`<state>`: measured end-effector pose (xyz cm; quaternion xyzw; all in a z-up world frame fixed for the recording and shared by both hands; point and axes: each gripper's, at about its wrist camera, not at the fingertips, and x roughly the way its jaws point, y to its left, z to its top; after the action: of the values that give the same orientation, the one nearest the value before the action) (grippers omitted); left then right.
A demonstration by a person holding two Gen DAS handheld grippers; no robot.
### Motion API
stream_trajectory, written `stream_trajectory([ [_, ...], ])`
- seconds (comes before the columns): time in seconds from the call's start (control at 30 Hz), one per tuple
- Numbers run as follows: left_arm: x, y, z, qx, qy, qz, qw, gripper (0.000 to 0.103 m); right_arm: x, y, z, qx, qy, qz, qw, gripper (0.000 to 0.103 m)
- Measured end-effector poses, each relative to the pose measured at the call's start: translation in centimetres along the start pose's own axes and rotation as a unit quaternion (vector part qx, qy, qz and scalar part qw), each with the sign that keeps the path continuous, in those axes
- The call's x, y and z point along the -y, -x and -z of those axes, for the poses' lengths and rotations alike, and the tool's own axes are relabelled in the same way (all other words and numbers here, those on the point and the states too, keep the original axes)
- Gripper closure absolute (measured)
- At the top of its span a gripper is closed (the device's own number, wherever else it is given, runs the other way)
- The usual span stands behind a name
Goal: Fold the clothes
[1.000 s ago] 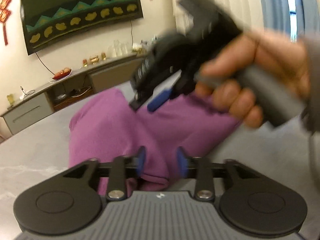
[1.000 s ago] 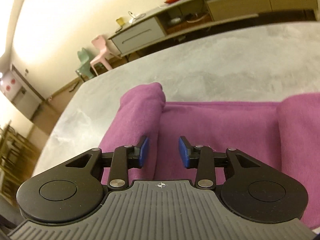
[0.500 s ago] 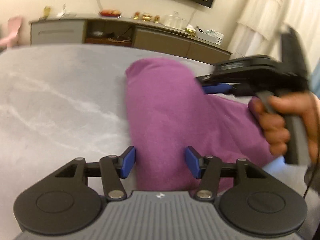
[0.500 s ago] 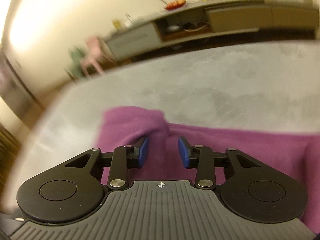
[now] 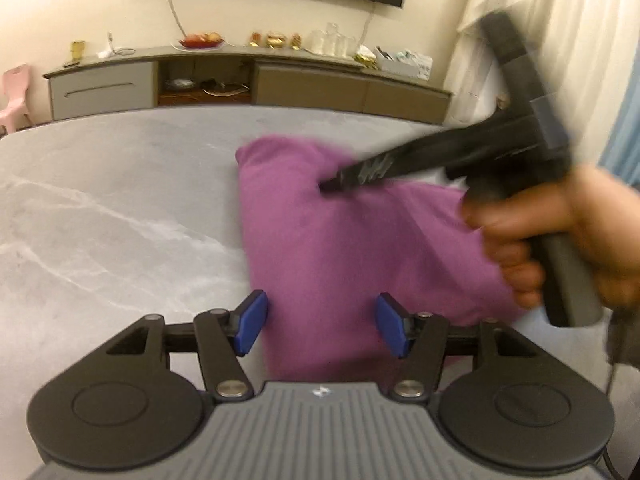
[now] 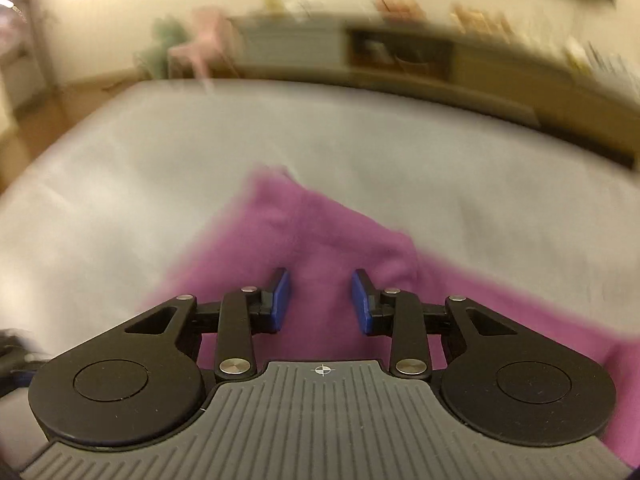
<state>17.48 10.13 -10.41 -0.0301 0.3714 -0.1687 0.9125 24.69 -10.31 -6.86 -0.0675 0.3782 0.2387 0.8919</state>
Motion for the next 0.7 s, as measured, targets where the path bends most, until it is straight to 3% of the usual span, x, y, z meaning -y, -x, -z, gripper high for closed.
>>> stream_trajectory([
  [0.07, -0.2, -0.5, 0.1, -0.016, 0.007, 0.007, 0.9998, 0.042, 0.3, 0.8, -1.6, -0.026, -0.029, 0.012, 0.999, 0.074],
  [0.2, -0.2, -0.7, 0.3, -0.024, 0.006, 0.007, 0.9997, 0.042, -2.7, 3.7, -4.5, 0.013, 0.002, -0.016, 1.000, 0.077],
  [0.3, -0.1, -0.9, 0.5, -0.023, 0.000, 0.006, 0.9997, 0.042, -4.6, 2.7, -6.4, 0.027, 0.038, -0.018, 0.999, 0.076],
  [0.37, 0.1, -0.6, 1.0, -0.025, 0.002, 0.008, 0.9997, 0.041, -5.2, -1.5, -6.7, -0.039, 0.071, 0.031, 0.996, 0.078],
  [0.4, -0.1, -0.6, 1.0, -0.026, 0.003, 0.010, 0.9996, 0.041, -4.7, -2.3, -6.7, -0.049, 0.067, 0.027, 0.996, 0.069],
  [0.5, -0.6, 0.0, 0.9, -0.029, 0.009, 0.016, 0.9994, 0.041, -3.4, -4.4, -6.6, -0.077, 0.054, 0.014, 0.996, 0.076],
  [0.6, -0.8, 1.0, 0.5, -0.013, 0.012, 0.015, 0.9997, 0.042, -1.3, 0.0, -5.2, -0.016, 0.009, -0.028, 0.999, 0.075],
  [0.7, -1.2, 1.6, 0.0, 0.009, 0.019, 0.007, 0.9998, 0.042, -0.6, 3.5, -0.6, 0.019, 0.015, -0.062, 0.998, 0.075],
])
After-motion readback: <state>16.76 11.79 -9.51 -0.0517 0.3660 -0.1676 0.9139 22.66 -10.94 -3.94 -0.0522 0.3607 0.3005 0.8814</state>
